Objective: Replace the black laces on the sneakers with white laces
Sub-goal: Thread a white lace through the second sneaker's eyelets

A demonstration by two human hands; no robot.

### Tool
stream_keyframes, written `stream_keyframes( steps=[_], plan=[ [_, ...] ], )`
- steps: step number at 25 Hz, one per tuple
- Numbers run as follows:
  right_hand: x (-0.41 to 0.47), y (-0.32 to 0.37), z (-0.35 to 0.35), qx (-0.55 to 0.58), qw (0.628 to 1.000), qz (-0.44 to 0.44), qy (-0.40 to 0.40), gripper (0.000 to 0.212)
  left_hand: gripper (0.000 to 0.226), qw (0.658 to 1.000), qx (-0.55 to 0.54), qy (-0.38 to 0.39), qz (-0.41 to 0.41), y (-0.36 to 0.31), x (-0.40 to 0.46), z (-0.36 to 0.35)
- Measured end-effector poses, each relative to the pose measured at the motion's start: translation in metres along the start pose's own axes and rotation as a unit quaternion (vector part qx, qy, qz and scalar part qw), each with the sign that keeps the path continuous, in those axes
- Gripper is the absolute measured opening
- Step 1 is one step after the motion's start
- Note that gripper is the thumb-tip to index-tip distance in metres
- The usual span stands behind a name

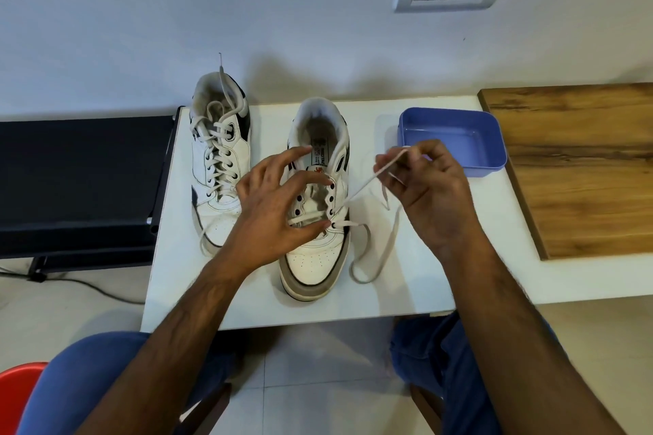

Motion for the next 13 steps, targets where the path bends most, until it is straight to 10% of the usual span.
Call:
stream_keyframes(
  steps=[3,5,8,13],
  plan=[
    [-0.001,0.007,0.017,0.109,0.992,0.008,-0.061,0.020,0.060,1.000,0.016,-0.002,0.006,0.001,0.000,0.003],
    [0.000,0.009,0.019,-0.189,0.975,0.010,-0.113,0.011,0.066,1.000,0.022,0.006,0.002,0.001,-0.001,0.003],
    [0.004,-0.025,-0.012,-0.606,0.795,-0.010,-0.019,0.010,0.079,0.999,0.037,0.026,-0.008,0.000,-0.001,0.001],
    [0.006,-0.039,-0.022,-0.659,0.752,0.002,0.003,0.014,0.081,0.999,0.041,0.025,-0.007,0.000,0.000,0.002]
  ],
)
Point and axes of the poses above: each hand's wrist, its own x-axis towards the middle knuckle, its own z-axis out of the back of the hand, y = z × x, the point moved 9 cm from there along x, towards the middle knuckle, and after that the axes turned 9 degrees about -z, right-handed, at the moved point
